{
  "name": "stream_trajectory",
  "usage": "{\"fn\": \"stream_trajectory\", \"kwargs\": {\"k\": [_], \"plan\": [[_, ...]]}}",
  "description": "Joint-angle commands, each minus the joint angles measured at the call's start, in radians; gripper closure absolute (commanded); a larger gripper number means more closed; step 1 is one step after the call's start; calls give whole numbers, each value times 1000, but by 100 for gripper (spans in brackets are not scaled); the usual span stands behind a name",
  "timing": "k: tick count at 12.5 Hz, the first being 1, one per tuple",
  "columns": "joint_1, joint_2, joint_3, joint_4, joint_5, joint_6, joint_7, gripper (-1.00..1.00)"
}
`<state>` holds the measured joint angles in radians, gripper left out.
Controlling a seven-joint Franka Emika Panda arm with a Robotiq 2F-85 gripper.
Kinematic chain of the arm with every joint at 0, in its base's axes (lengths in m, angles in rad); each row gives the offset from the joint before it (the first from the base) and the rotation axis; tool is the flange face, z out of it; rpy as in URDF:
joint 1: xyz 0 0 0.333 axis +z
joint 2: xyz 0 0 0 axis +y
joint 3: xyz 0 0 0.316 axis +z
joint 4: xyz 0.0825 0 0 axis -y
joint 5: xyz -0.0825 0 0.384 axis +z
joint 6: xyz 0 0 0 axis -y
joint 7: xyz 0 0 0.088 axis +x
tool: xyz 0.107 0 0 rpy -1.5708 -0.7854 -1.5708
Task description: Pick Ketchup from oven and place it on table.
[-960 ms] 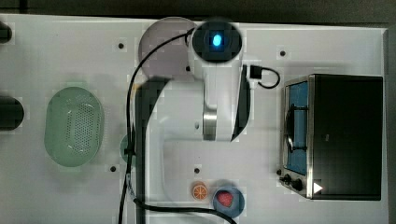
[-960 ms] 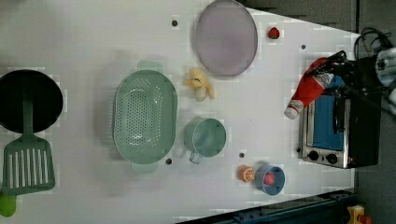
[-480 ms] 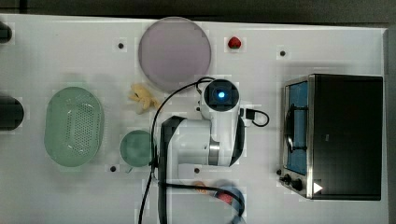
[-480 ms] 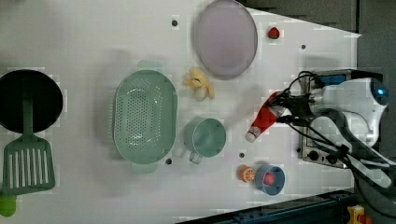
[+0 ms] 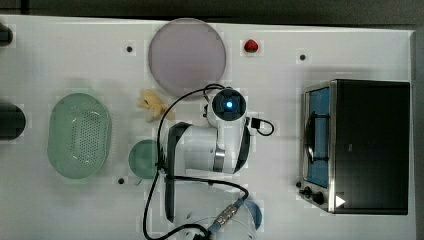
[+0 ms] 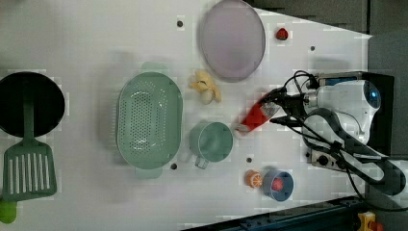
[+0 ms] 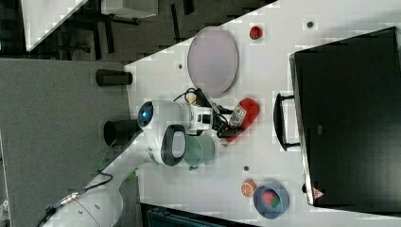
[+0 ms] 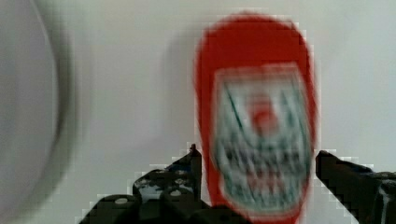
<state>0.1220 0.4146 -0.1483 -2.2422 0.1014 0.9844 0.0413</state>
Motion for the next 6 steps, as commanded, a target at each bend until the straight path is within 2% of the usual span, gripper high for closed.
{"fn": "stream_trajectory", "kwargs": {"k": [1, 4, 6], "plan": [[4, -59, -16, 9, -26, 22, -21, -100], [4, -245, -16, 69, -26, 11, 16, -100], [3, -366, -17, 135, -27, -72, 16, -100]]}}
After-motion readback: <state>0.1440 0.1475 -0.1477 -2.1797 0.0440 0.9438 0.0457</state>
